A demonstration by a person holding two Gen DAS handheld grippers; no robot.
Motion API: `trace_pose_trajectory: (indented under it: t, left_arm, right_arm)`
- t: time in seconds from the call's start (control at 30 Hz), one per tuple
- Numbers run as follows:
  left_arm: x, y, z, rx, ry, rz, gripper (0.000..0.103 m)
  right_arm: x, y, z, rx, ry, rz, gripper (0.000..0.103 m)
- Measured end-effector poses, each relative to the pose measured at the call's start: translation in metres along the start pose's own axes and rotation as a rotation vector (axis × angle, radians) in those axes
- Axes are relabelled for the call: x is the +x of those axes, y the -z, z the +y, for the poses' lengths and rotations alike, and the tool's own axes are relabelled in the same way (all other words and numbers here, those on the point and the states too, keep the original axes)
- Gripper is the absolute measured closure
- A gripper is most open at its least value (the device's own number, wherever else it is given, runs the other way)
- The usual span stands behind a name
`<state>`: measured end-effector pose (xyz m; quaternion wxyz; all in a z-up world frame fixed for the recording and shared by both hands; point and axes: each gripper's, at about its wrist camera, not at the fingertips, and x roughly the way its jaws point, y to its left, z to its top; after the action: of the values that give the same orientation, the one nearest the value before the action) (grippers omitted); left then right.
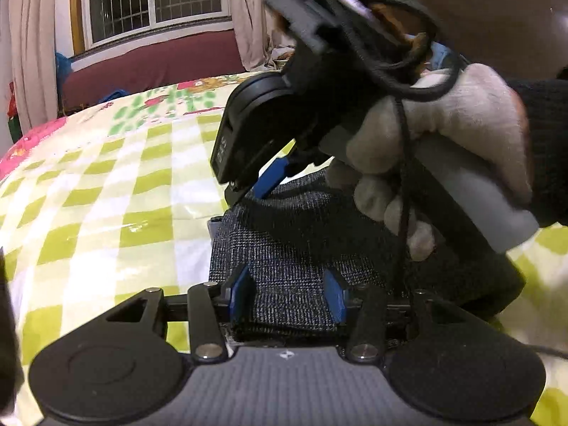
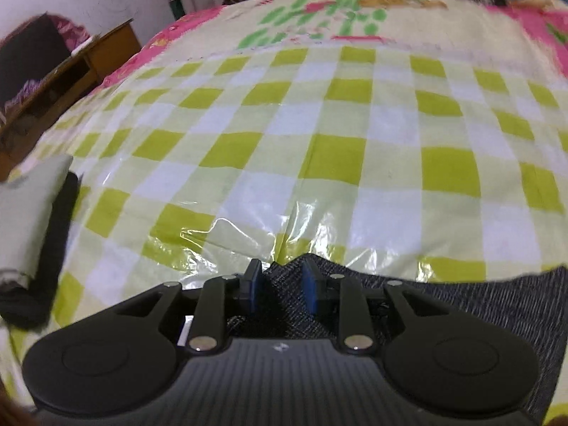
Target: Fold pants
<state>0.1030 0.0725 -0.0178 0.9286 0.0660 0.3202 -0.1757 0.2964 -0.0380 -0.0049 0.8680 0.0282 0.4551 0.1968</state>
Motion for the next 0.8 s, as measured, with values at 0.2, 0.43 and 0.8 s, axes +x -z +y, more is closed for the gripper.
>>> trace_pose_trajectory:
  t: [0.2, 0.43, 0.8]
  left_arm:
    - [-0.008, -0.001, 0.001, -0.036, -0.062, -0.005, 0.044]
    - [0.012, -0.002, 0.001, -0.071, -0.106, 0.119, 0.039]
    - [0.014, -0.002, -0.017, -0.003, -0.180, 0.137, 0.036]
  right_arm:
    - [-0.067, 0.026, -0.014, 0.004, -0.003, -0.128, 0.077]
    - [-0.065, 0.066, -0.046, 0.052, 0.082, -0.042, 0.080]
    - [-0.118, 0.118, -0.094, 0.244, 0.052, -0.095, 0.075]
